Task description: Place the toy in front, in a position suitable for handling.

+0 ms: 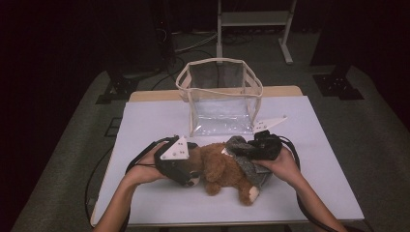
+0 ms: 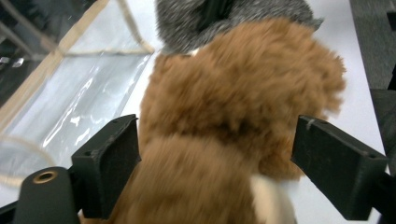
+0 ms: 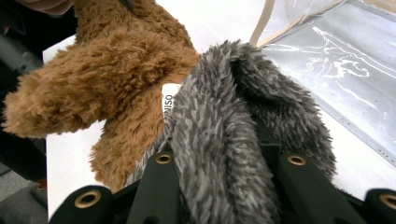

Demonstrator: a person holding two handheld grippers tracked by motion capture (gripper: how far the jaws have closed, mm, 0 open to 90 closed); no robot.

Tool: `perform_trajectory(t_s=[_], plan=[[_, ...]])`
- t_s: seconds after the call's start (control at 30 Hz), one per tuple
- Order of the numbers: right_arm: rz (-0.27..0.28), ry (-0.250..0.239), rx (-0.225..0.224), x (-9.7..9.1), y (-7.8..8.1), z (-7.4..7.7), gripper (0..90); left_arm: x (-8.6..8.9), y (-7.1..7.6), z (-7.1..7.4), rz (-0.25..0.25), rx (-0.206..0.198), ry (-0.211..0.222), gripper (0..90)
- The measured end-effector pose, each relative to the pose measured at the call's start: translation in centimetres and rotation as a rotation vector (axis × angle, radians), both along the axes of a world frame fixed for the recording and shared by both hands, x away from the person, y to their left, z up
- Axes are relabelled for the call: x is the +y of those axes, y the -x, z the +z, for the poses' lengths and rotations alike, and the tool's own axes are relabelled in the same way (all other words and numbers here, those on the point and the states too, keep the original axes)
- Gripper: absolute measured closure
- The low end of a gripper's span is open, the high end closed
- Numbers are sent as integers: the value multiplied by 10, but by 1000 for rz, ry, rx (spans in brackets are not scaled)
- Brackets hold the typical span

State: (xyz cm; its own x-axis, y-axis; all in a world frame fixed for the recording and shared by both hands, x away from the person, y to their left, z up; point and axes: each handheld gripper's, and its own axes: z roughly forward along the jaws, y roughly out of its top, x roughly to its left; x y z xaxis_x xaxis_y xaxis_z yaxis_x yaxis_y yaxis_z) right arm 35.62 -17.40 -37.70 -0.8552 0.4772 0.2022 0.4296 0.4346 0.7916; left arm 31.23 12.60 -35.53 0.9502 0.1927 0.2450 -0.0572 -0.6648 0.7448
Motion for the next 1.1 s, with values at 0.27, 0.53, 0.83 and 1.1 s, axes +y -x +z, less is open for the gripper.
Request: perform_trajectory(t_s=[0.27,0.53,0.83,1.1], plan=[[17,-2,-7,2,7,0,705,-28,-5,-6,-53,13,-76,99],[32,-6,-15,4,16,0,708,-46,-7,-5,-97,28,-114,239],[-6,-28,-15,-6,10,3,703,-44,-19,3,59,27,-36,609],[-66,-4,-34,-17,-10,25,702,-54,-42,23,102,41,35,627]])
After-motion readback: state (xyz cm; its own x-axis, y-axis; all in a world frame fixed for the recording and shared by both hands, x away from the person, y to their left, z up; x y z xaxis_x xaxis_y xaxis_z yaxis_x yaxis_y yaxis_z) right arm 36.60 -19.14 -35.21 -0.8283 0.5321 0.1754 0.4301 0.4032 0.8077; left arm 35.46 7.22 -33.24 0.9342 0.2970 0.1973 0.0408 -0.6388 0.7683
